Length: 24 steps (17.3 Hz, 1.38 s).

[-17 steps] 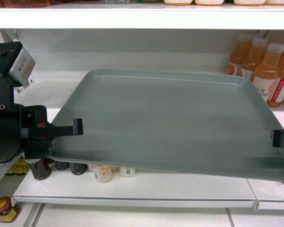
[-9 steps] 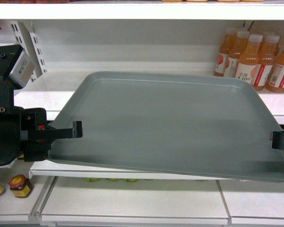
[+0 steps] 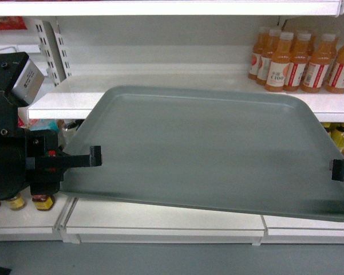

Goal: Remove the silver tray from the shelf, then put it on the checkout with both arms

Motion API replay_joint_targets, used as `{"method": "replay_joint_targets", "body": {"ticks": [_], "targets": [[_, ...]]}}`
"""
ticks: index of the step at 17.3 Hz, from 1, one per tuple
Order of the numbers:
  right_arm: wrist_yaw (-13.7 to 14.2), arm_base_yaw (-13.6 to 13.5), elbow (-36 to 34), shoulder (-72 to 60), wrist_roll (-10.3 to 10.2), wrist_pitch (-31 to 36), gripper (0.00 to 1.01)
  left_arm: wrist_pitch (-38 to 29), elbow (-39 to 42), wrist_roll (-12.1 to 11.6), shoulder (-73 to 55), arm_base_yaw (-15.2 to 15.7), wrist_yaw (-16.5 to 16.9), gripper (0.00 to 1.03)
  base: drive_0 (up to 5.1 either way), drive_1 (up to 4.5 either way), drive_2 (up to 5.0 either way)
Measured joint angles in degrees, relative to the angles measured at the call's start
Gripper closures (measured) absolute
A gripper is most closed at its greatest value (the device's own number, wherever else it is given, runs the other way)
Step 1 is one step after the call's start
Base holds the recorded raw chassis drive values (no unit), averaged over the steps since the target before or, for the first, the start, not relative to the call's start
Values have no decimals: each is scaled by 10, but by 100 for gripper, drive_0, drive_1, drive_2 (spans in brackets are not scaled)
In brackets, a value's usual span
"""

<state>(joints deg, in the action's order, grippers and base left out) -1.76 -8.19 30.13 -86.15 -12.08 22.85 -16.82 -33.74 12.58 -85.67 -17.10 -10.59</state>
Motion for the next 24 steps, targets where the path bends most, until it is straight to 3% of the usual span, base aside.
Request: {"method": "replay_joint_targets", "body": {"ticks": [24], "targets": [[0,0,0,0,-1,2,98,0,0,0,0,0,-1,100,12,-416,441]]}}
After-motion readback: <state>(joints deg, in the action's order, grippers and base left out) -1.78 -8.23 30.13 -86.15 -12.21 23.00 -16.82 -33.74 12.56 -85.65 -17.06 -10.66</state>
